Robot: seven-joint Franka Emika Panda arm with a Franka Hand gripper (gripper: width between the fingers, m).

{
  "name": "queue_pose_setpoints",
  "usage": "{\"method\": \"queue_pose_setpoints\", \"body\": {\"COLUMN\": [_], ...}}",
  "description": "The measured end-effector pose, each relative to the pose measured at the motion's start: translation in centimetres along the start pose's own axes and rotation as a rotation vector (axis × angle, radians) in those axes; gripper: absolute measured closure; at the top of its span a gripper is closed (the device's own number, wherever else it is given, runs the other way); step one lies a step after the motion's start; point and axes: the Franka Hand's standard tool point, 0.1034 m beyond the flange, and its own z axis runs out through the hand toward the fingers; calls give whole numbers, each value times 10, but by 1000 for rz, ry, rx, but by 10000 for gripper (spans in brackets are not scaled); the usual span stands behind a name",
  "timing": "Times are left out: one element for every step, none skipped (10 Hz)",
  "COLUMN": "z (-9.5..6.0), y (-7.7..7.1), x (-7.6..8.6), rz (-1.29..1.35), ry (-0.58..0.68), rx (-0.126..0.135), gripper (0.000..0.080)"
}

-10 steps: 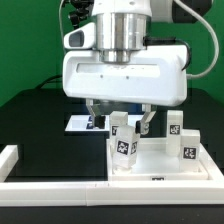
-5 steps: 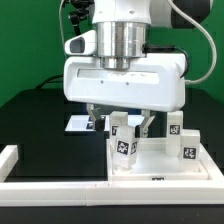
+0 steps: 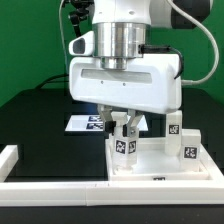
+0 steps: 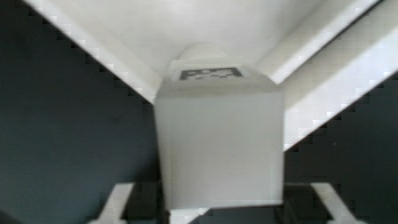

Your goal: Assemble square table

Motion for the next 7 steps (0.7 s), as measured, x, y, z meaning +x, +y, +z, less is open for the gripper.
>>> {"method": "queue_pose_setpoints", "body": {"z": [0,0,1,3,3,3,4], "y": [0,1,4,12,18,21,20], "x": [0,1,3,12,15,14,13], "rz": [60,110,192,299,458,636,771], "ry": [0,1,3,5,-15,-43,-61], "rx": [0,-1,1,13,11,-3,15], "gripper": [517,517,517,517,517,515,515]}}
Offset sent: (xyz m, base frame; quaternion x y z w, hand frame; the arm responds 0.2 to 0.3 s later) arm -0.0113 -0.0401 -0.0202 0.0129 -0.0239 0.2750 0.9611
